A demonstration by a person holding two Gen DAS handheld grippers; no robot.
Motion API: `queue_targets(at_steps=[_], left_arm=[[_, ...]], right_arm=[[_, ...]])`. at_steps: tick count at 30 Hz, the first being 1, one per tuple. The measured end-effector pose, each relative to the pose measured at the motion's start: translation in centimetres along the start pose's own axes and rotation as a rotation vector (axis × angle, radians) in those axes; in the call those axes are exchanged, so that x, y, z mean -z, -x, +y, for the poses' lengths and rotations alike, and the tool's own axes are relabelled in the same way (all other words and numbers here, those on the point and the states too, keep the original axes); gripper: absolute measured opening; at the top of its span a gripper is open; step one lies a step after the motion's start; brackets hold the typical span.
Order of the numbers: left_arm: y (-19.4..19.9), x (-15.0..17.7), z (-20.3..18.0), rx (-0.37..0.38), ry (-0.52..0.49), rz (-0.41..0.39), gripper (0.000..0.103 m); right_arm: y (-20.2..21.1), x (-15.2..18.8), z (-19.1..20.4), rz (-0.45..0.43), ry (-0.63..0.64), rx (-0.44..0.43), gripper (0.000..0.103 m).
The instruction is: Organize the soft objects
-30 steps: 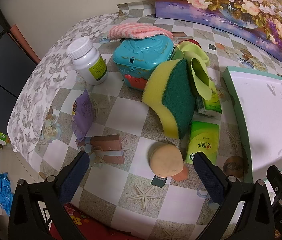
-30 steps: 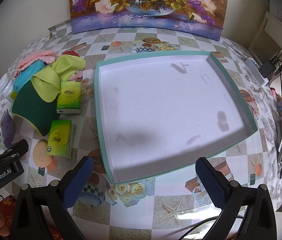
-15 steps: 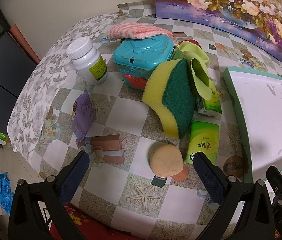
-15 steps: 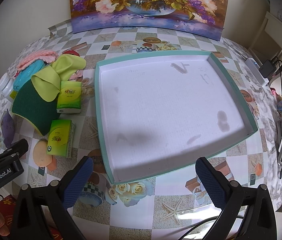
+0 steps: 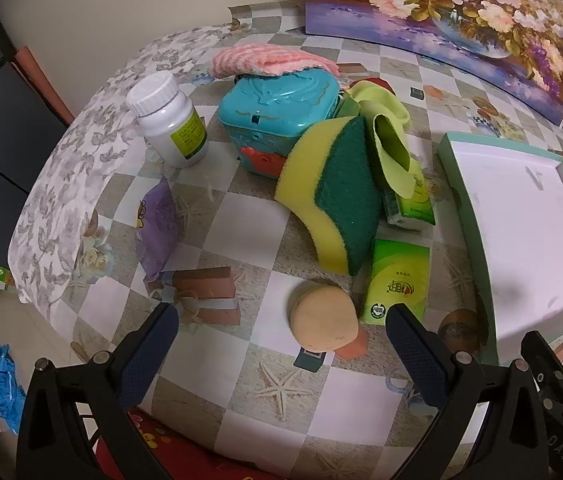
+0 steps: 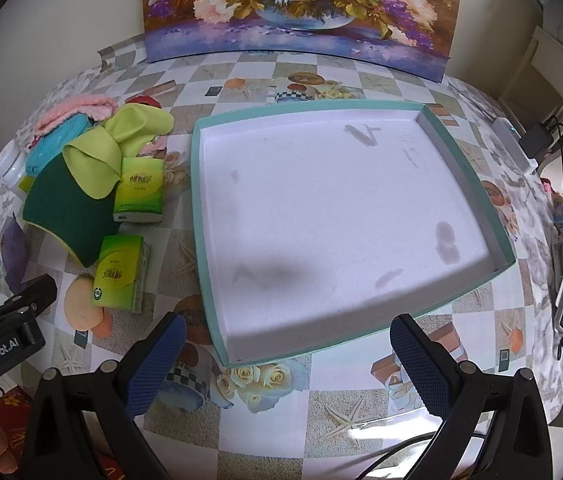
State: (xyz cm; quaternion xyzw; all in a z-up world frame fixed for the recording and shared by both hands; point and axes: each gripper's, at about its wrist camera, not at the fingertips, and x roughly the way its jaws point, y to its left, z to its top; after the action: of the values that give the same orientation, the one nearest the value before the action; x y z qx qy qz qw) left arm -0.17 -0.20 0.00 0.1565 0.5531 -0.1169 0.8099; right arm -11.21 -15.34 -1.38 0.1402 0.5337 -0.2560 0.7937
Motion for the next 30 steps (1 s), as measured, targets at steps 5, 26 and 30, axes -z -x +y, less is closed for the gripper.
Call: queue_targets(at_steps=[5,26,30], left_arm=[[0.0,0.0,0.0,0.028,0.007,0.011,0.103],[-0.3,-0.4,1.4,0.086,0.075,0.045,0.103],[-0.4,-1.5,4.6,0.076,0.15,0.044,0.103]], right_arm=[[-0.1,-0.1,0.0,0.007,0.009,0.003,0.103],[-0.4,0.0,1.5,0.016,0.051,0.003,0.103],[-0.6,-0.1,3.9,0.012,0.104,-0.09,0.103]])
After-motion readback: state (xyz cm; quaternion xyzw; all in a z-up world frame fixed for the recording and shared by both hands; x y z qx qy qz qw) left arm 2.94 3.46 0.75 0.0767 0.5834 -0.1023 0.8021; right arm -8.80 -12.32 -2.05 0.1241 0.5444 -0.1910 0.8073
